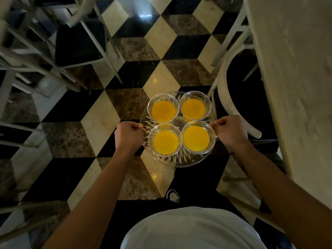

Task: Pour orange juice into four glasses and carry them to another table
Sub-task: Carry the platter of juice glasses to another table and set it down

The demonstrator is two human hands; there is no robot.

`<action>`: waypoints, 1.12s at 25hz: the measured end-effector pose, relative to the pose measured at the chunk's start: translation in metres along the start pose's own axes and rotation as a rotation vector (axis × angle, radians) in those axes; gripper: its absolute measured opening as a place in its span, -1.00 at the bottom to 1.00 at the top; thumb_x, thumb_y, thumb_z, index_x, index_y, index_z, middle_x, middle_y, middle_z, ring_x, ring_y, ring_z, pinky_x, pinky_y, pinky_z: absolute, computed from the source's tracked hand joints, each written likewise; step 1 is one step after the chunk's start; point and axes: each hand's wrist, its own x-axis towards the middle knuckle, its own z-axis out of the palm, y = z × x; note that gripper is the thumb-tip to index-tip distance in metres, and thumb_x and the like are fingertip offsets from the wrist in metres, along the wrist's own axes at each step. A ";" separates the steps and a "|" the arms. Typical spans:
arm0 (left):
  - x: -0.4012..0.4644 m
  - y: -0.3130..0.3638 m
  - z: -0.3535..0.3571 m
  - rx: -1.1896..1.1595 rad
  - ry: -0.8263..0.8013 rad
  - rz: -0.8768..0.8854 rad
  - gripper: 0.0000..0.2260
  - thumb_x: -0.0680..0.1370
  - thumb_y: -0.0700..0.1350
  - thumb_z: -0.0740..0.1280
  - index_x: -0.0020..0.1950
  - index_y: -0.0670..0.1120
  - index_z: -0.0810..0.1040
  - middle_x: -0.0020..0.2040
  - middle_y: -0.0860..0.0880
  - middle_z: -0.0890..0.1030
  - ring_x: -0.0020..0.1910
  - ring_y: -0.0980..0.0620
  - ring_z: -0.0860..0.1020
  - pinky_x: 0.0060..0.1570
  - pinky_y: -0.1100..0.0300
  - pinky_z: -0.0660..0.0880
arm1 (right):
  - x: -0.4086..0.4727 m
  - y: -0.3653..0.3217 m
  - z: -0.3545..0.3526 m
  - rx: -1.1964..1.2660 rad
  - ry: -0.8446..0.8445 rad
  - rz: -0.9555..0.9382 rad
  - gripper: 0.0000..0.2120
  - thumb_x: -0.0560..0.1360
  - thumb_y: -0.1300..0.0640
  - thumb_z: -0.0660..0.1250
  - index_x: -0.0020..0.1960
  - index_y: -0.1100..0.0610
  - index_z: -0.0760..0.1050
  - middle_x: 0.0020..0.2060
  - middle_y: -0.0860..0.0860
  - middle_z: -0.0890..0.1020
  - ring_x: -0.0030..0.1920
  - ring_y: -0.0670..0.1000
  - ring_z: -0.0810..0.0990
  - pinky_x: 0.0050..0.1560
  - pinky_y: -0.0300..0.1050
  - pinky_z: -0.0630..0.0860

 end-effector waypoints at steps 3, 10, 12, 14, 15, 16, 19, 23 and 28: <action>0.028 0.038 0.008 0.007 0.017 0.005 -0.78 0.52 -0.26 0.51 -0.26 0.00 0.66 -0.27 -0.09 0.71 -0.27 -0.12 0.74 -0.14 -0.09 0.74 | 0.048 -0.025 -0.003 -0.038 0.028 -0.003 -0.78 0.52 0.08 0.49 -0.30 -0.07 0.62 -0.44 -0.21 0.60 -0.37 -0.25 0.60 -0.30 -0.22 0.61; 0.097 0.110 0.033 -0.008 0.034 0.014 -0.83 0.50 -0.27 0.50 -0.25 -0.05 0.69 -0.30 -0.10 0.71 -0.28 -0.12 0.74 -0.14 -0.15 0.73 | 0.153 -0.074 -0.021 0.009 -0.023 0.032 -0.89 0.51 0.08 0.49 -0.18 0.07 0.70 -0.34 -0.07 0.67 -0.30 -0.15 0.63 -0.34 -0.24 0.51; 0.119 0.130 0.042 0.003 0.035 0.015 -0.83 0.49 -0.26 0.51 -0.25 -0.04 0.69 -0.31 -0.08 0.71 -0.28 -0.09 0.74 -0.12 -0.13 0.73 | 0.181 -0.085 -0.026 0.013 -0.043 0.022 -0.89 0.52 0.07 0.48 -0.16 0.08 0.70 -0.35 -0.06 0.67 -0.34 -0.17 0.62 -0.39 -0.29 0.46; 0.139 0.150 0.049 0.000 0.019 0.012 -0.83 0.49 -0.28 0.50 -0.24 -0.05 0.69 -0.31 -0.07 0.71 -0.28 -0.09 0.74 -0.12 -0.13 0.73 | 0.207 -0.096 -0.028 0.001 -0.034 0.011 -0.88 0.52 0.05 0.48 -0.15 0.07 0.70 -0.34 -0.06 0.68 -0.35 -0.18 0.63 -0.43 -0.32 0.43; 0.150 0.157 0.053 -0.002 0.011 0.009 -0.83 0.49 -0.29 0.50 -0.24 -0.05 0.70 -0.31 -0.07 0.71 -0.28 -0.09 0.74 -0.12 -0.13 0.73 | 0.219 -0.101 -0.028 0.004 -0.027 0.020 -0.88 0.52 0.04 0.48 -0.14 0.07 0.71 -0.33 -0.06 0.69 -0.34 -0.18 0.63 -0.43 -0.33 0.43; 0.161 0.164 0.056 -0.004 0.005 0.007 -0.83 0.49 -0.29 0.50 -0.24 -0.05 0.70 -0.31 -0.07 0.71 -0.28 -0.09 0.74 -0.13 -0.13 0.73 | 0.230 -0.105 -0.028 0.014 -0.021 0.033 -0.89 0.52 0.04 0.48 -0.14 0.06 0.71 -0.32 -0.07 0.69 -0.33 -0.18 0.64 -0.43 -0.34 0.44; 0.197 0.186 0.064 0.013 -0.014 -0.008 -0.83 0.47 -0.27 0.52 -0.26 -0.04 0.71 -0.33 -0.04 0.72 -0.28 -0.09 0.75 -0.14 -0.12 0.73 | 0.264 -0.120 -0.028 0.012 -0.027 0.028 -0.89 0.53 0.06 0.47 -0.16 0.03 0.68 -0.32 -0.08 0.68 -0.32 -0.18 0.65 -0.39 -0.29 0.53; 0.249 0.224 0.074 0.049 -0.034 0.020 -0.85 0.50 -0.24 0.51 -0.23 -0.03 0.70 -0.28 -0.08 0.72 -0.28 -0.03 0.73 -0.18 -0.04 0.72 | 0.315 -0.144 -0.025 0.016 -0.015 0.017 -0.83 0.52 0.06 0.49 -0.24 0.03 0.67 -0.36 -0.04 0.70 -0.31 -0.07 0.69 -0.25 -0.06 0.68; 0.309 0.276 0.080 0.082 -0.053 0.096 -0.89 0.55 -0.26 0.46 -0.14 -0.09 0.69 -0.26 -0.05 0.69 -0.23 -0.03 0.69 -0.18 0.01 0.70 | 0.381 -0.178 -0.017 -0.002 0.013 0.082 -0.83 0.47 -0.04 0.51 -0.27 -0.01 0.70 -0.38 -0.10 0.70 -0.31 -0.10 0.70 -0.36 -0.15 0.60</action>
